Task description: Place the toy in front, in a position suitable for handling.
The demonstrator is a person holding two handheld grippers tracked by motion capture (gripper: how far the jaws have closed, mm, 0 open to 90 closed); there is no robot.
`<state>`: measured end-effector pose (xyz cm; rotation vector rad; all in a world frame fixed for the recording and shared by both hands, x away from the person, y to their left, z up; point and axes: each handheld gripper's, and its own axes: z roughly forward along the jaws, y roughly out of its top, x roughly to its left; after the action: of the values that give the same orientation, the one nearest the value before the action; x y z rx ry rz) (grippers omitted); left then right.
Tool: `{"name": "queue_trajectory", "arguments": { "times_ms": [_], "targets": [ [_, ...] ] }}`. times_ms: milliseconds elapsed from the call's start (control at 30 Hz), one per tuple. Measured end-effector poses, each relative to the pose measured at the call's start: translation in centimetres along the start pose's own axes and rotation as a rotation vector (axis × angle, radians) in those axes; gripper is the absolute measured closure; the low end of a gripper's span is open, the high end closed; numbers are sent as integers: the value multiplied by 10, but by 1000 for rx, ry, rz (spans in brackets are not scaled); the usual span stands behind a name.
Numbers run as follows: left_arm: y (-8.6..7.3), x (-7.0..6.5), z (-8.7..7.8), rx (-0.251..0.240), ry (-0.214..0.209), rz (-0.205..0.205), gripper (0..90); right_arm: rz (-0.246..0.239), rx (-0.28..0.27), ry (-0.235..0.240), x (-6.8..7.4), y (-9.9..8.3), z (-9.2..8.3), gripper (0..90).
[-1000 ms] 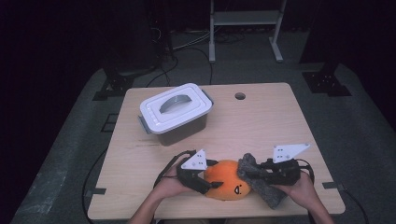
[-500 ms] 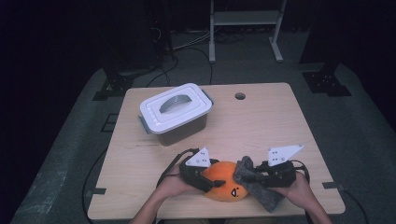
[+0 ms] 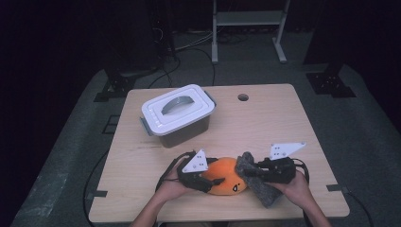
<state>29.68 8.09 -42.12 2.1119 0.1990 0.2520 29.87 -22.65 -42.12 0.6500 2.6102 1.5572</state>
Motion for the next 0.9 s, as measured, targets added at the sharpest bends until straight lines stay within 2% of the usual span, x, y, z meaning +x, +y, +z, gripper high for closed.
{"name": "queue_trajectory", "arguments": {
  "times_ms": [67,200,300,333,433,600,767,800,833,900],
  "targets": [
    [-1,0,-2,-1,-11,-7,318,28,32,0,-3,-8,-3,749],
    [-4,1,-5,1,-13,-23,314,30,58,-15,-6,-11,-6,749],
    [-5,3,-5,4,-13,-37,282,17,29,-27,-3,-4,-9,750],
    [-5,2,-5,3,-13,-37,277,6,-2,-19,0,3,-7,750],
    [-5,2,-4,8,-13,-33,268,-15,-11,-4,5,8,-3,750],
    [-7,5,-6,14,-23,-39,277,-1,14,22,3,3,2,749],
    [-7,6,-7,16,-18,-55,276,22,67,-2,-4,-8,-3,749],
    [-7,6,-6,15,-21,-57,276,22,25,-5,-3,-5,-8,749],
    [-7,6,-6,15,-21,-57,276,22,25,-5,-3,-5,-8,749],
    [-6,5,-6,16,-21,-51,274,13,-29,1,-1,3,-10,749]
  ]
}}
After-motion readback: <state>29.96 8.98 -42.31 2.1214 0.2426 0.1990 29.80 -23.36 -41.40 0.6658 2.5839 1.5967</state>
